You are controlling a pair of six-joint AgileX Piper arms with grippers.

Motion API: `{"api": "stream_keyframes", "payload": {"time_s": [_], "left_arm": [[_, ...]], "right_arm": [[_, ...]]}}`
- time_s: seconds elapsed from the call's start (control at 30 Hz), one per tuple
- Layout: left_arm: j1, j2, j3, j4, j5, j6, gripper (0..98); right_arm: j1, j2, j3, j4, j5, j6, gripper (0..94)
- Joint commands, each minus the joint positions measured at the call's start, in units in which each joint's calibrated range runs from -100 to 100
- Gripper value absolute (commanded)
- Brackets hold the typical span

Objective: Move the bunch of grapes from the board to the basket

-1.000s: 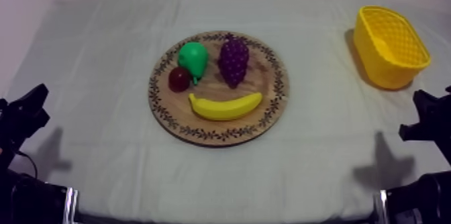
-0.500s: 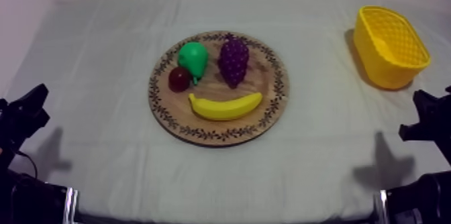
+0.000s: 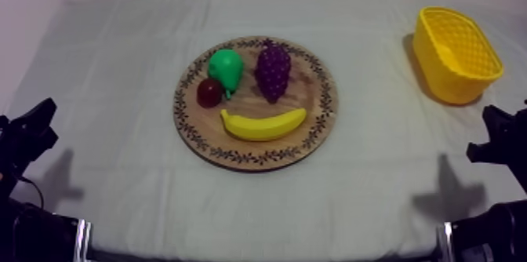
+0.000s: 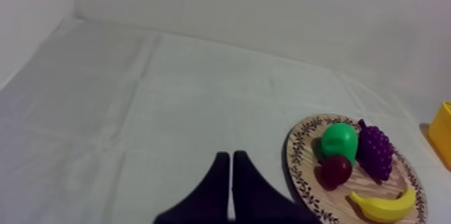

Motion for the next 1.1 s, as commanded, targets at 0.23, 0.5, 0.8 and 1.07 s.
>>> {"api": "stream_keyframes", "payload": {"time_s": [0.23,0.5,0.8,1.07], "left_arm": [[-0.02,0.00,-0.02,0.01,0.00,0.00,0.1],[-0.02,0.00,-0.02,0.01,0.00,0.00,0.1],[-0.02,0.00,-0.02,0.01,0.00,0.01,0.1],[-0.02,0.00,-0.02,0.01,0.00,0.02,0.1]], "right_arm": [[-0.24,1.49,-0.32,1.27,-0.42,-0.73,0.4],[-2.04,9.83,-7.34,5.72,-1.37,-4.31,0.4],[-5.93,25.87,-25.19,9.19,4.81,-8.45,0.4],[-10.26,40.02,-41.00,11.90,11.45,-12.30,0.4]]}}
